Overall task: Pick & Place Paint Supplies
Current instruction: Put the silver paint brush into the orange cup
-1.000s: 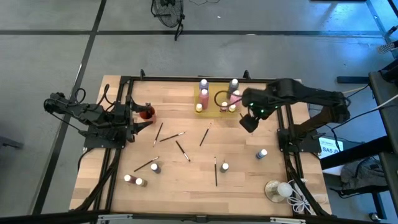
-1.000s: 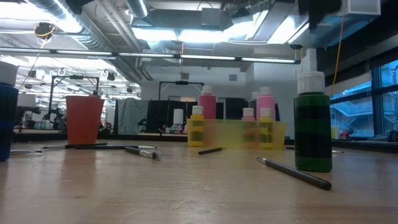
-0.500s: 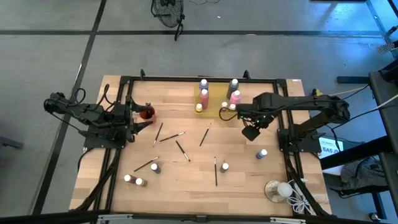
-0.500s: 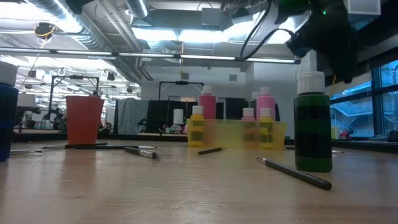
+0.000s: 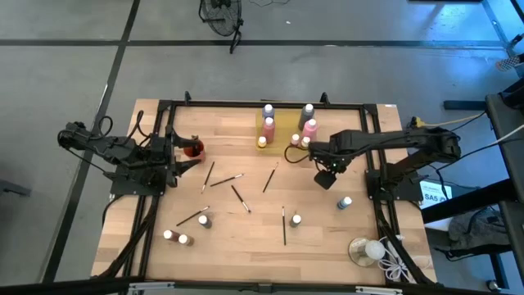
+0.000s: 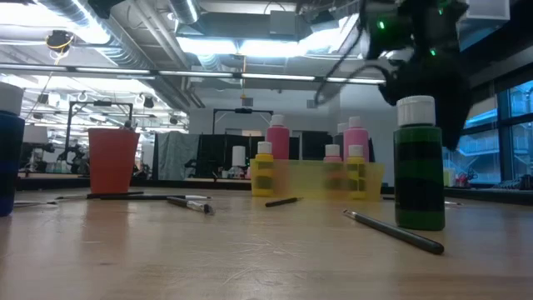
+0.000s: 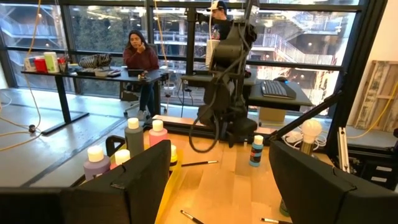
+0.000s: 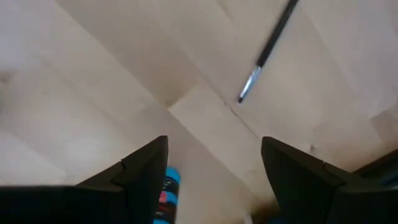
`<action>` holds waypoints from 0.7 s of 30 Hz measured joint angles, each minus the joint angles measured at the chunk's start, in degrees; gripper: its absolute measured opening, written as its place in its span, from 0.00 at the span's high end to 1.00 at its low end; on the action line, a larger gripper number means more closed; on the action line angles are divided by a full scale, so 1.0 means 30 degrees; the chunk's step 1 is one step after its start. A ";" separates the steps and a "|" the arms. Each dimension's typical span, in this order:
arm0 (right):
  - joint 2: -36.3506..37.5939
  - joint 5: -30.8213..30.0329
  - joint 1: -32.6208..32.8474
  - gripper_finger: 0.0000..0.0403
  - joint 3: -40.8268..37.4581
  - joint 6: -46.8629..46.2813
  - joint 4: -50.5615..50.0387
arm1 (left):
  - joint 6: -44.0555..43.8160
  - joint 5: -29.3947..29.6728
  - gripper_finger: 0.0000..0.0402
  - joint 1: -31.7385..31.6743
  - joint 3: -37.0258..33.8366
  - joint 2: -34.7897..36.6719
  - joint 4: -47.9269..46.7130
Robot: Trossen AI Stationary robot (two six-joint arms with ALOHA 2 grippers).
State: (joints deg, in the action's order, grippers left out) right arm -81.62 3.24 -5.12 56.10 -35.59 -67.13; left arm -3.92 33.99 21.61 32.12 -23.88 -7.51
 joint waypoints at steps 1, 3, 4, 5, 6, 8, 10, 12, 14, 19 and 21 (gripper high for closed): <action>-0.0006 0.0033 -0.0025 0.35 -0.0437 -0.0052 0.0164 | 0.0000 0.0001 0.33 0.0000 0.0000 0.0000 -0.0006; 0.0000 0.0210 -0.0045 0.35 -0.1301 -0.0173 0.0709 | 0.0000 0.0001 0.33 0.0005 0.0000 0.0000 0.0000; -0.0005 0.0312 -0.0045 0.35 -0.1737 -0.0223 0.1208 | 0.0000 0.0001 0.33 0.0000 0.0000 0.0000 -0.0003; -0.0007 0.0393 -0.0045 0.35 -0.2172 -0.0278 0.1744 | 0.0000 0.0001 0.33 0.0003 0.0000 -0.0002 -0.0006; -0.0007 0.0457 -0.0045 0.35 -0.2577 -0.0315 0.2340 | -0.0001 0.0003 0.33 0.0000 0.0000 -0.0020 0.0001; -0.0007 0.0482 -0.0045 0.35 -0.3315 -0.0443 0.3495 | -0.0007 0.0001 0.33 0.0000 0.0000 -0.0043 -0.0007; -0.0007 0.0482 -0.0057 0.35 -0.4003 -0.0481 0.4564 | 0.0000 0.0009 0.33 0.0000 0.0000 -0.0051 0.0000; -0.0007 0.0482 -0.0059 0.35 -0.4594 -0.0523 0.5187 | 0.0007 0.0027 0.33 0.0002 0.0000 -0.0099 -0.0002; -0.0007 0.0482 -0.0059 0.35 -0.5002 -0.0845 0.5492 | 0.0004 0.0031 0.33 0.0000 0.0000 -0.0125 0.0004; -0.0007 0.0482 -0.0109 0.35 -0.5631 -0.0961 0.6204 | 0.0022 0.0063 0.33 0.0003 0.0000 -0.0190 0.0016; -0.0007 0.0482 -0.0291 0.35 -0.5699 -0.0908 0.6652 | 0.0022 0.0345 0.33 0.0000 -0.0006 -0.0265 0.0000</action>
State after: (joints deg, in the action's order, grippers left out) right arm -81.65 4.69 -6.00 39.00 -38.32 -47.17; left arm -3.86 35.03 21.61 32.10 -24.67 -7.51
